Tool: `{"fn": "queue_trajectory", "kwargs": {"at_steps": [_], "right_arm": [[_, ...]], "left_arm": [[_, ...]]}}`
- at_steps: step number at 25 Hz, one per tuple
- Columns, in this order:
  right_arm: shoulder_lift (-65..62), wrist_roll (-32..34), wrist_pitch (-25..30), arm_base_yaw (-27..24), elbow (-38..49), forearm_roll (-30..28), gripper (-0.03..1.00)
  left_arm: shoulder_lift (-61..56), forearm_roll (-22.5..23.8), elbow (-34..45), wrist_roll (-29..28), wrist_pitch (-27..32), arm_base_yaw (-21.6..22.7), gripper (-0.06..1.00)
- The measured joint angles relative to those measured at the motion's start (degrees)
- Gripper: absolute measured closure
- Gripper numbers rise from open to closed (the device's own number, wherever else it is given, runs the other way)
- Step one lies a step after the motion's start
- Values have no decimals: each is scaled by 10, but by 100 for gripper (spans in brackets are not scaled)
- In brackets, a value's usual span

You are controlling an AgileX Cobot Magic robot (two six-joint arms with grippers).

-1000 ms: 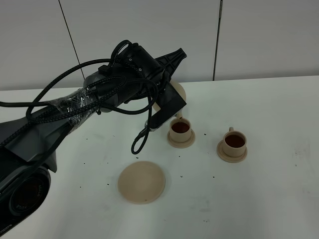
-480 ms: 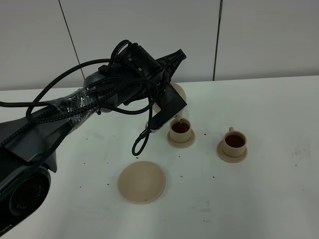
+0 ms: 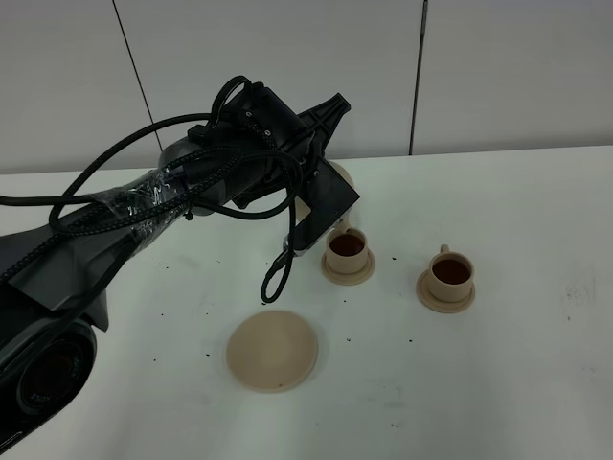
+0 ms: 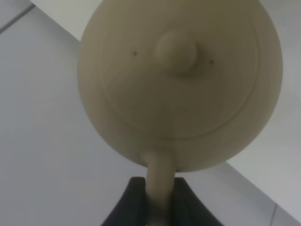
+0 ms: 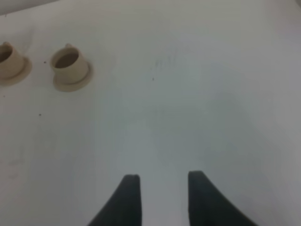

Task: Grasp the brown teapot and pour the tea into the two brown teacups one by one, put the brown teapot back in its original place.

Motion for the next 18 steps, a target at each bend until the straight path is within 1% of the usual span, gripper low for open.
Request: {"fn": "queue_trajectory", "kwargs": {"at_steps": [6,10,14,17,18], "right_arm": [[0,0,0,0,0,0,73],[0,0,0,0,0,0,73],[0,0,0,0,0,0,73],[0,0,0,0,0,0,73],[0,0,0,0,0,0,73]], "left_arm": [[0,1,0,-41,17,6,78],[-4,-3,0,-88,24,8,78],[-22,-40,0,-137,32,19,78],[-36,-85,0,-184,49,30,78],[-38,-100,0,-208,58,33,78]]}}
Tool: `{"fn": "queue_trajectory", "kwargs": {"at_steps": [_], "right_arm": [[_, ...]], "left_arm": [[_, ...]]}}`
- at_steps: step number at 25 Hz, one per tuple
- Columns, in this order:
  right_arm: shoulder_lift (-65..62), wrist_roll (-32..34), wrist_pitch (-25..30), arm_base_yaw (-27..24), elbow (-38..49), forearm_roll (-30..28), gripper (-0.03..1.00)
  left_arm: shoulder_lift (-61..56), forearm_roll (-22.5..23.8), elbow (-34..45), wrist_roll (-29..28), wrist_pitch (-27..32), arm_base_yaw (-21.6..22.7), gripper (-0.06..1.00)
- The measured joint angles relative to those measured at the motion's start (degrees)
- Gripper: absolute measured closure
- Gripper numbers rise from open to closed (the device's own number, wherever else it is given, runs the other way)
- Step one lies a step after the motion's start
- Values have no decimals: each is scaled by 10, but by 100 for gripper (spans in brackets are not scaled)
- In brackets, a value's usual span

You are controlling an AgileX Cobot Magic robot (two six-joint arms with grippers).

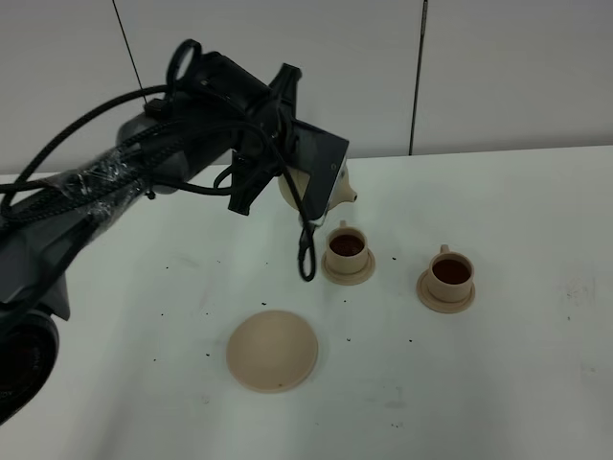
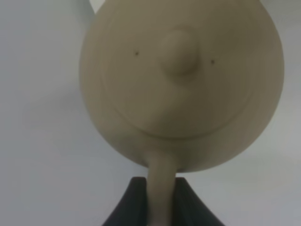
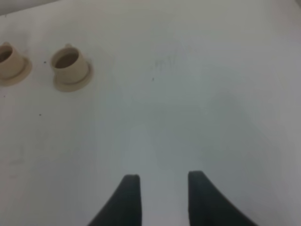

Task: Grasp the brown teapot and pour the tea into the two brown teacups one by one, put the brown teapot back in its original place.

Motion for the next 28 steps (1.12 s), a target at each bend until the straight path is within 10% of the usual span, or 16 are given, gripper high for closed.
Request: {"fn": "queue_trajectory", "kwargs": {"at_steps": [12,20,28], "right_arm": [[0,0,0,0,0,0,73],[0,0,0,0,0,0,73],[0,0,0,0,0,0,73]], "left_arm": [[-1,-110,0,-324,136,29,78],[-1,-212,0,-343,153,49,78],[-1,-217,42,-307,141,74,78]]}}
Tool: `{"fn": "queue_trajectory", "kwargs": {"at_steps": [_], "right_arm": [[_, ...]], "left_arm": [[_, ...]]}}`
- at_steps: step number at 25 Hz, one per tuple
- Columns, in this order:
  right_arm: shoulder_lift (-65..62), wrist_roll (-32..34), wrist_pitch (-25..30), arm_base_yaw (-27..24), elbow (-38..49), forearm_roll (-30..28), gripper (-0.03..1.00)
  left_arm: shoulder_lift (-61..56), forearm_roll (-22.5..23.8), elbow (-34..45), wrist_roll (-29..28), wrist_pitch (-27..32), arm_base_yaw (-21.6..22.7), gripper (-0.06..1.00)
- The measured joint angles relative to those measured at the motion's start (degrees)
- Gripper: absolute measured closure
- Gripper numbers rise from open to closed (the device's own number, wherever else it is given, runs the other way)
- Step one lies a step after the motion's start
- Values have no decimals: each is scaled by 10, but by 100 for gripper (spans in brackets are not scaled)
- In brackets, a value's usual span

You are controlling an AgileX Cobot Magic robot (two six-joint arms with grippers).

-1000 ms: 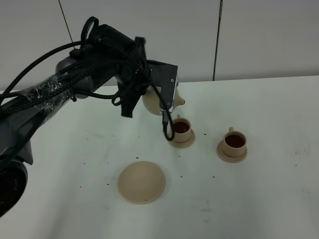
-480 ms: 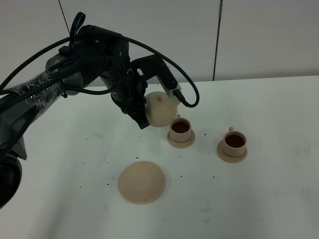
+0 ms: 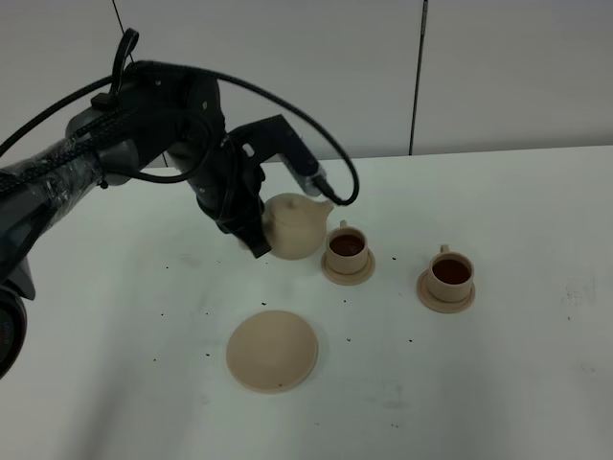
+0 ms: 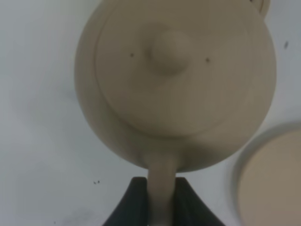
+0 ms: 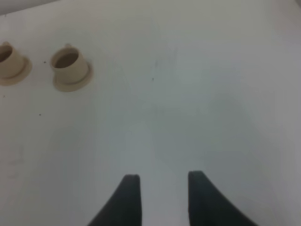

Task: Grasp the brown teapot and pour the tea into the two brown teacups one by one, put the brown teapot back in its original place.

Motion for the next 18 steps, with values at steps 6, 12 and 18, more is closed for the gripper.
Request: {"fn": "queue_trajectory", "kwargs": {"at_steps": [6,12,18], "right_arm": [[0,0,0,0,0,1,73],[0,0,0,0,0,1,73],[0,0,0,0,0,1,73]], "left_arm": [[0,-16,27,68,-54,11,78],[0,-41,29,103,-75,22,78],[0,-77,47,143,-83,42,78]]}}
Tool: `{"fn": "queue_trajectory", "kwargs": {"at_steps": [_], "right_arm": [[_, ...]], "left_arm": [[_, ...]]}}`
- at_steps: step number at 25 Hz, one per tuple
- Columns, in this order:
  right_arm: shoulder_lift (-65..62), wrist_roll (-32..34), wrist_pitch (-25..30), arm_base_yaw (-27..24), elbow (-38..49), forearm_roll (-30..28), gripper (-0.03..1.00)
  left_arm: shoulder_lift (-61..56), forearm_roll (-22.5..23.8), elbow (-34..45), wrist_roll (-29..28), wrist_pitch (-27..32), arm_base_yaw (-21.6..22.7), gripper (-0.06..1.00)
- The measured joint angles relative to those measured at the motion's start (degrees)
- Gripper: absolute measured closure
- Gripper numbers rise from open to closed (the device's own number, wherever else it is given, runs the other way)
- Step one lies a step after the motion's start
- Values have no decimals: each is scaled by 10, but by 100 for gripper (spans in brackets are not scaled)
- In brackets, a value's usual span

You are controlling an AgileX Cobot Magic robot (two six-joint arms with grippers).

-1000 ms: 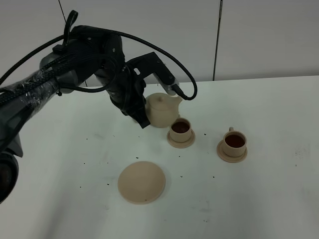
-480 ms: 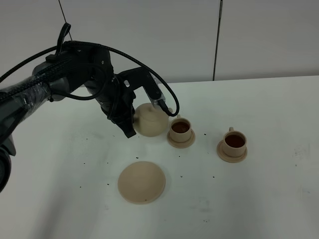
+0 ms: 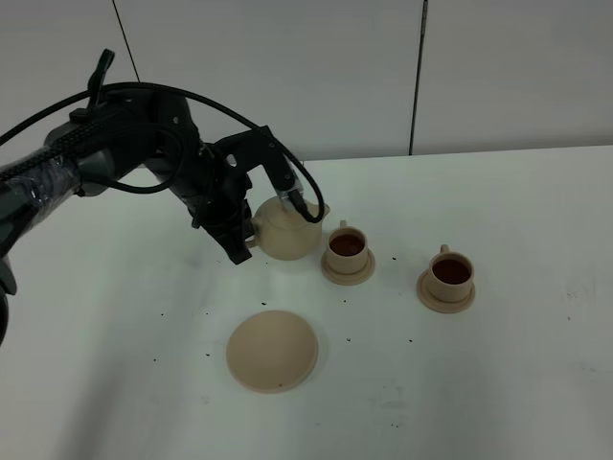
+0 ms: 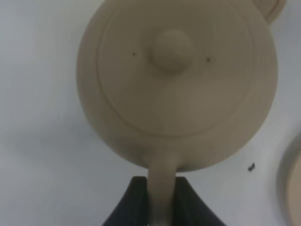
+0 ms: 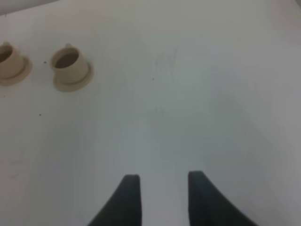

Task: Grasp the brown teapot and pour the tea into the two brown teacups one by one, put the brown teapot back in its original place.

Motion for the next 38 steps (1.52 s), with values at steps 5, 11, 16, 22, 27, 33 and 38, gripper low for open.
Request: {"fn": "queue_trajectory", "kwargs": {"at_steps": [5,11,16,22,27,33,38], "right_arm": [[0,0,0,0,0,0,73],[0,0,0,0,0,0,73],[0,0,0,0,0,0,73],[0,0,0,0,0,0,73],[0,0,0,0,0,0,73],[0,0,0,0,0,0,73],[0,0,0,0,0,0,73]], "left_arm": [[0,-29,2,46,3,19,78],[0,-38,2,60,3,22,78],[-9,-43,2,61,37,22,78],[-48,-67,2,-6,107,22,78],[-74,-53,21,-101,129,19,78],[-132,14,128,-212,66,-13,78],[-196,45,240,-305,-15,-45,78]]}}
